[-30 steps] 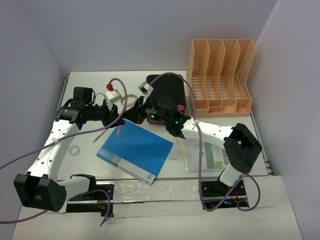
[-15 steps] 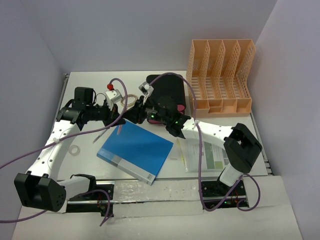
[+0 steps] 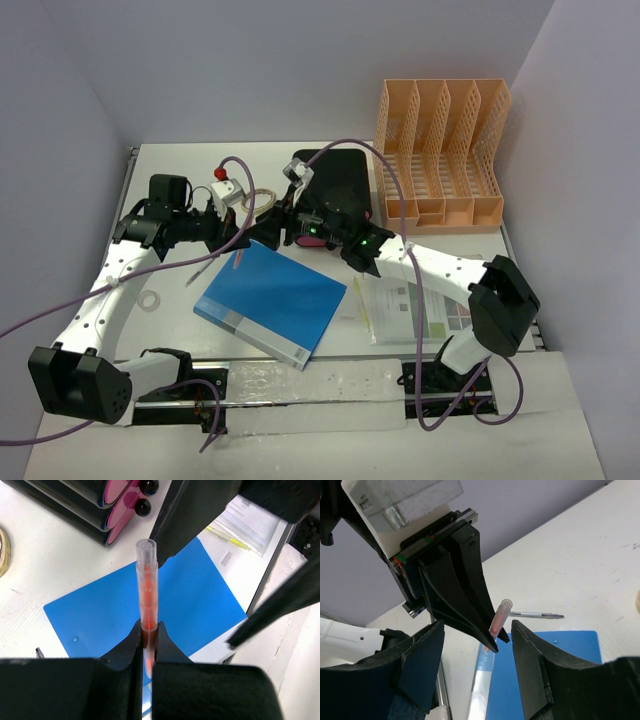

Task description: Organize the desk

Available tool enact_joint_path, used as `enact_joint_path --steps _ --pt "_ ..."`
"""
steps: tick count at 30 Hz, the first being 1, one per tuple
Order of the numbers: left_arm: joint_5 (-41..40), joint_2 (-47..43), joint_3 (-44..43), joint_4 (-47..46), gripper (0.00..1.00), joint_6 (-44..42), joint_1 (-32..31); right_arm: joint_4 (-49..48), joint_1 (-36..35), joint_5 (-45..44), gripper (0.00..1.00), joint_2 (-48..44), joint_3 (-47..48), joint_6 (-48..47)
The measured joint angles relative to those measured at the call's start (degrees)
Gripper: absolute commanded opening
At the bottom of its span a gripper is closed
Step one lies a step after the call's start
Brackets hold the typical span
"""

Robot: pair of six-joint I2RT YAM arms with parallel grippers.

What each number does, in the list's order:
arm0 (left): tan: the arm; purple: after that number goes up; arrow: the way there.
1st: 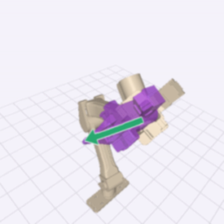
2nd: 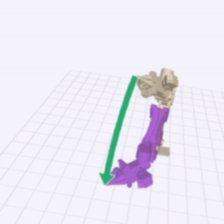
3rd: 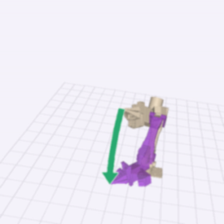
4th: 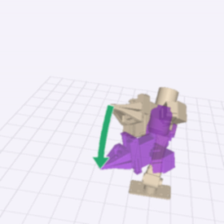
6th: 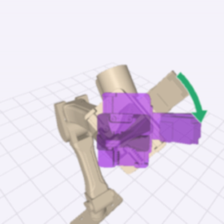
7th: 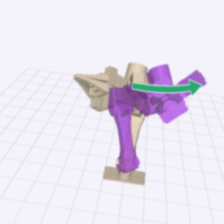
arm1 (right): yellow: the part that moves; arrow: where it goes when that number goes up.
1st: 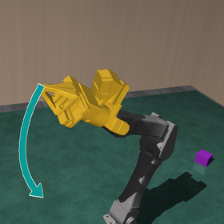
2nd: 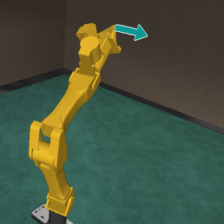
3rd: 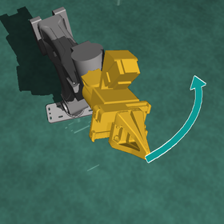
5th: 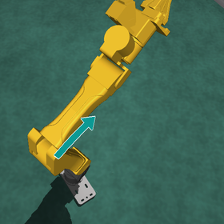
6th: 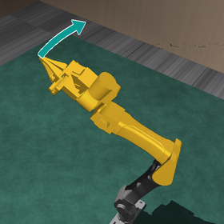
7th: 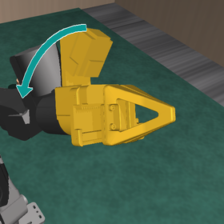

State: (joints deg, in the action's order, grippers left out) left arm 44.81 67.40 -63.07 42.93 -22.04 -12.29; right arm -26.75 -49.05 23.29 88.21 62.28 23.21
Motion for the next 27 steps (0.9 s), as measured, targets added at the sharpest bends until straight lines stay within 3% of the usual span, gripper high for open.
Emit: enact_joint_path --steps 10,12,15,25,27 --pt "-0.1 0.0 0.0 0.0 0.00 0.0 0.0 7.7 0.2 -3.2 0.58 0.2 6.6 -2.9" --pt "-0.1 0.0 0.0 0.0 0.00 0.0 0.0 8.5 0.2 -4.0 0.43 0.8 7.9 -3.0" --pt "-0.1 0.0 0.0 0.0 0.00 0.0 0.0 9.2 0.2 -4.9 0.30 1.5 9.0 -3.1" --pt "-0.1 0.0 0.0 0.1 0.00 -0.1 0.0 10.2 0.2 -5.0 0.32 4.2 10.2 -3.0" --pt "-0.1 0.0 0.0 0.1 0.00 -0.2 0.0 10.0 0.2 -4.8 0.28 4.2 10.1 -2.8"
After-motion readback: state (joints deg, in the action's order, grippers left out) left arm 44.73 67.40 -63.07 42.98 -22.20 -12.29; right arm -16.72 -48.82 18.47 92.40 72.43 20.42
